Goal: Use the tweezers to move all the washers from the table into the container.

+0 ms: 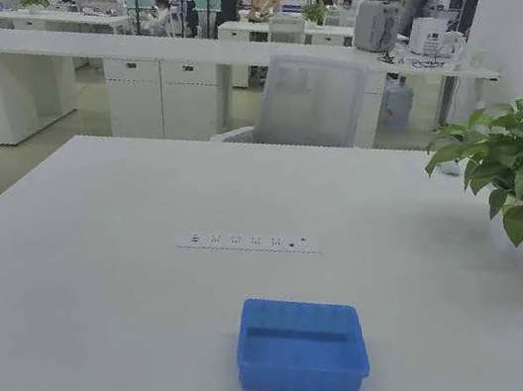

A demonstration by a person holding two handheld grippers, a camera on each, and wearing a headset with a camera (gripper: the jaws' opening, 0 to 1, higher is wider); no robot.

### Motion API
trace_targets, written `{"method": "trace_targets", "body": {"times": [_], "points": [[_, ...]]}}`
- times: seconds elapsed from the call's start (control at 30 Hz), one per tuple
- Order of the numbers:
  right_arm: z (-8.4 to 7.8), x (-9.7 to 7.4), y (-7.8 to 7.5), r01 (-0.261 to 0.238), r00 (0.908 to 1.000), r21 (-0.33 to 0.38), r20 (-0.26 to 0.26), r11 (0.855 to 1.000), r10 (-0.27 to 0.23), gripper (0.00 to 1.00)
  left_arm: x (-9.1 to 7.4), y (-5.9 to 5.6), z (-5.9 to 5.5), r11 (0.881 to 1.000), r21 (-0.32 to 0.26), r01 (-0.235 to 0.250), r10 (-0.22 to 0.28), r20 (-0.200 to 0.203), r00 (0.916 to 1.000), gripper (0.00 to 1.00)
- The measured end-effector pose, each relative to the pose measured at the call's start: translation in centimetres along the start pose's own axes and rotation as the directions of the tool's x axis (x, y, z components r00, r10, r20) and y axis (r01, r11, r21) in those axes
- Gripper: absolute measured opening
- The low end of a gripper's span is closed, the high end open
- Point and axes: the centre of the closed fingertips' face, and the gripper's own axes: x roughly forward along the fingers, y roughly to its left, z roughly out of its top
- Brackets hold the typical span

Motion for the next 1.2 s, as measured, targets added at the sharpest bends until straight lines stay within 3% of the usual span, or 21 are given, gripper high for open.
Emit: {"method": "trace_targets", "body": {"times": [0.27,0.6,1.2], "points": [[0.2,0.1,0.4,-0.006,1.0000,-0.023,-0.007,1.000,0.006,0.87,0.1,-0.2,-0.1,1.000,0.013,0.016,-0.016,-0.002,0.9999,0.99],[-0.1,0.5,1.1,-0.017,0.9996,-0.038,-0.021,0.999,0.016,0.87,0.4,-1.3,-0.6,0.997,0.050,0.060,-0.058,-0.031,0.9978,0.97],[-0.2,0.6,0.4,-0.007,0.9997,-0.020,-0.022,1.000,0.006,0.87,0.7,-2.1,-0.8,0.991,0.089,0.096,-0.092,-0.050,0.9945,0.95]]}}
